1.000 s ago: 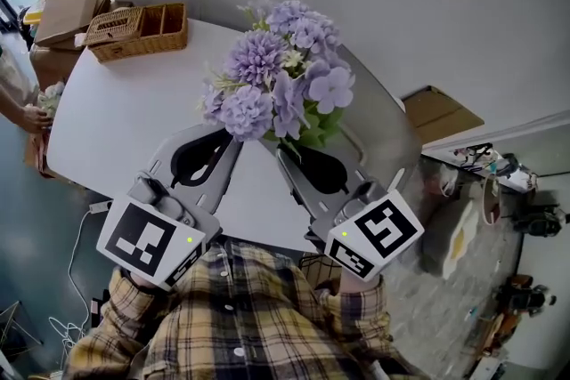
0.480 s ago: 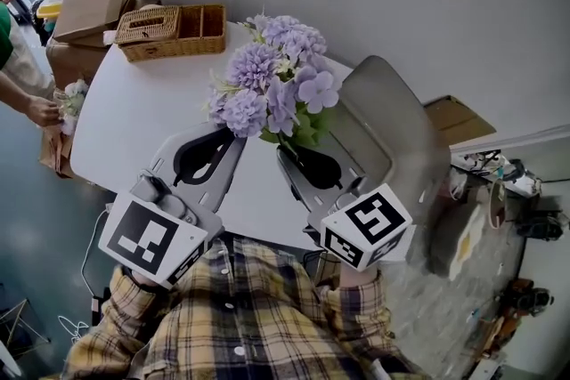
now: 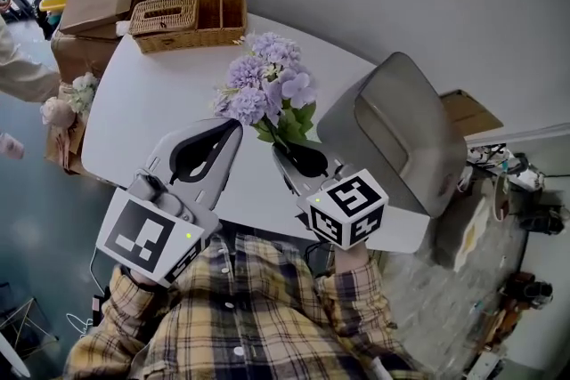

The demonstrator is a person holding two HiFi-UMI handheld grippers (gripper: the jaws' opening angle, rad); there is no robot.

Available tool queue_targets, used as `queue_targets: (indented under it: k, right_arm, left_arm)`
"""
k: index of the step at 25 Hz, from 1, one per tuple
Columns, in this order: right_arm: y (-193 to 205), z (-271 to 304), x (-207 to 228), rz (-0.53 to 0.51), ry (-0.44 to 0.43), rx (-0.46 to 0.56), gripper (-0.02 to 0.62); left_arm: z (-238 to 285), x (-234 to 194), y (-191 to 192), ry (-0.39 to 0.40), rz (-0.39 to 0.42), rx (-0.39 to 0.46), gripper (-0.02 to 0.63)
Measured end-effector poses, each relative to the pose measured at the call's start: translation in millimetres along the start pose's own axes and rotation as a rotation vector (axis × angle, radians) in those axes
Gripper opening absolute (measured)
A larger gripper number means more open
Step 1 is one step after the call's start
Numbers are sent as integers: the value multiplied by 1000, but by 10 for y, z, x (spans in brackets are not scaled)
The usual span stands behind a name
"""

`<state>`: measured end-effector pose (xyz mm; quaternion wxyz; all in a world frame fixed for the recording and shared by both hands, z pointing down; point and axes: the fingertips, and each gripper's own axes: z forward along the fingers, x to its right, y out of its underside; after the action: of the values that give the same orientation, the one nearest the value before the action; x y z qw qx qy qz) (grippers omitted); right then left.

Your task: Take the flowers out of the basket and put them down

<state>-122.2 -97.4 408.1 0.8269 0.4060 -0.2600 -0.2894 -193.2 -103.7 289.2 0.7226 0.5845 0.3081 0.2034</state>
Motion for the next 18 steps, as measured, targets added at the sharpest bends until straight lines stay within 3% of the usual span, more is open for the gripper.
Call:
queue_targets:
  k: [11, 18]
  right_arm:
    - [831, 298, 290, 143, 46, -163, 29]
    - [1314, 475, 315, 182, 51, -265, 31]
  left_arm:
    - [86, -20, 60, 2, -18, -37, 11]
    - [87, -48, 163, 7, -28, -55, 11]
